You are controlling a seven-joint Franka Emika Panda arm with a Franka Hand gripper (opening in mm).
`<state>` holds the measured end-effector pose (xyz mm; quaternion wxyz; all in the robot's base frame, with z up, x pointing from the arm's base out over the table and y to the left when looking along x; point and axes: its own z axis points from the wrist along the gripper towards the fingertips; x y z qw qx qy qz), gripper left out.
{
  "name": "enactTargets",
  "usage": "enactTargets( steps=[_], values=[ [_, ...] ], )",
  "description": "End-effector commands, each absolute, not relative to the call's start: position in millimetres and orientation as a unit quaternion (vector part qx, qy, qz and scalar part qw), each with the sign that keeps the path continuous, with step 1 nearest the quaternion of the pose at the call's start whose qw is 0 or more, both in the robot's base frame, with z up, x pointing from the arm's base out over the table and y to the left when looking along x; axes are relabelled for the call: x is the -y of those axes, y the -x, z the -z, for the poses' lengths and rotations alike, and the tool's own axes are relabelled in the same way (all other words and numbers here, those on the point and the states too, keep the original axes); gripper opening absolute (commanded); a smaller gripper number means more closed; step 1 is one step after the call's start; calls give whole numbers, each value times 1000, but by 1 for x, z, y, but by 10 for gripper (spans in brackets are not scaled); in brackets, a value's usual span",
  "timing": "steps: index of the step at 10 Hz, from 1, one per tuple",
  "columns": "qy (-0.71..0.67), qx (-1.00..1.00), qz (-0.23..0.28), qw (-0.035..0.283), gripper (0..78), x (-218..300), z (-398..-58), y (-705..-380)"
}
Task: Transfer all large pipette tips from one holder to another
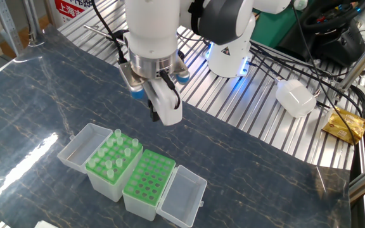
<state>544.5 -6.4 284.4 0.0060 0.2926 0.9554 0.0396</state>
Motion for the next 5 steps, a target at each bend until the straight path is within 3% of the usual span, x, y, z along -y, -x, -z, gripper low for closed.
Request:
enactTargets(
  steps=[1,5],
  values=[
    [-307,-951,-41,20,0,14,-286,-562],
    [-313,-949,-36,30,0,15,-285,-562]
  ],
)
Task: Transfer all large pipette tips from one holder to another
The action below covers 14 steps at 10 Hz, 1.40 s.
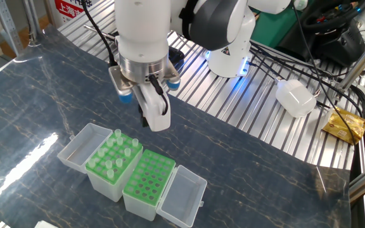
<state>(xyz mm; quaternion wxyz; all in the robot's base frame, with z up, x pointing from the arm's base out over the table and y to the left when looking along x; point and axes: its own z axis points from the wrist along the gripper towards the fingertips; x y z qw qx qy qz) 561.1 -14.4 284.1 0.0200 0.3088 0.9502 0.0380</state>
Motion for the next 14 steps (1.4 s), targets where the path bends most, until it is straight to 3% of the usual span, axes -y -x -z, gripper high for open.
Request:
enactTargets(
  steps=[1,6,14],
  values=[
    [-319,-947,-29,34,0,15,-285,-562],
    [-322,-945,-60,23,0,15,-285,-562],
    [-332,-942,-51,25,0,15,-285,-562]
  ],
)
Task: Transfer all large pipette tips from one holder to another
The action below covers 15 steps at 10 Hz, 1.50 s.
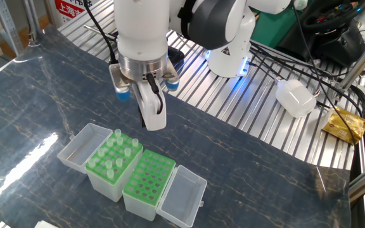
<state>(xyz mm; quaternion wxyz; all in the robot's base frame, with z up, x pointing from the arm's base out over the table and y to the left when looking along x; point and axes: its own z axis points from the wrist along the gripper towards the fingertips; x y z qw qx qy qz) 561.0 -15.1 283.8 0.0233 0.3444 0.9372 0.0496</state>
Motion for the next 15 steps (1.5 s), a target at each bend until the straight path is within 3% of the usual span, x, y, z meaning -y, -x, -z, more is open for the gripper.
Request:
enactTargets(
  steps=[1,15],
  values=[
    [-328,-943,-50,24,0,13,-282,-564],
    [-285,-957,-46,25,0,33,-234,-590]
  ],
)
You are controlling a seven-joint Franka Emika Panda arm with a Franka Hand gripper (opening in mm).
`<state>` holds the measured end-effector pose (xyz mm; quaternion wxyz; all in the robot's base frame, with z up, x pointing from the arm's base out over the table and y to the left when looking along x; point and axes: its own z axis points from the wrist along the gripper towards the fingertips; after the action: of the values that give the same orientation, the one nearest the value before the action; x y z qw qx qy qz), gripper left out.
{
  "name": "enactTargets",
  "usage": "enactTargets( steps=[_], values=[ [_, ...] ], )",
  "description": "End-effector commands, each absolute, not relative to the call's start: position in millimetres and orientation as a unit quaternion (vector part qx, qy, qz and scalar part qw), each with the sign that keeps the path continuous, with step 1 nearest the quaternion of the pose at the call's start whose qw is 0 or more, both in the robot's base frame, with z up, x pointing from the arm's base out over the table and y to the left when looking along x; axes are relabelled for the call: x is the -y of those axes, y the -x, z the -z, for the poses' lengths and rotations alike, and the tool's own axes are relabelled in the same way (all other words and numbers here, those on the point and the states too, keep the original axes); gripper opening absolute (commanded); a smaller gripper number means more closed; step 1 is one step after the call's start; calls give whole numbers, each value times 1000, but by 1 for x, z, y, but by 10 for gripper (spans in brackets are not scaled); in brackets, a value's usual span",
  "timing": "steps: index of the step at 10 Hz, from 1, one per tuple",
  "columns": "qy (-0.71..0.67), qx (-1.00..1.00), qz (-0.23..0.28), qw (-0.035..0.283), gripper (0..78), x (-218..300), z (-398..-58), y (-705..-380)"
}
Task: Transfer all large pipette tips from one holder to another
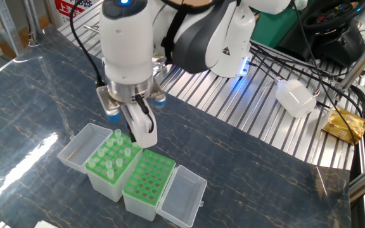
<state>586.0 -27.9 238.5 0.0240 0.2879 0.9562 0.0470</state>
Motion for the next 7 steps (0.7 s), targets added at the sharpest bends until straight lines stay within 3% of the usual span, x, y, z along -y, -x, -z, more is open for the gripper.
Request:
enactTargets(
  steps=[1,7],
  values=[
    [-288,-956,-45,22,0,33,-233,-590],
    [-291,-956,-34,17,0,31,-227,-589]
  ],
)
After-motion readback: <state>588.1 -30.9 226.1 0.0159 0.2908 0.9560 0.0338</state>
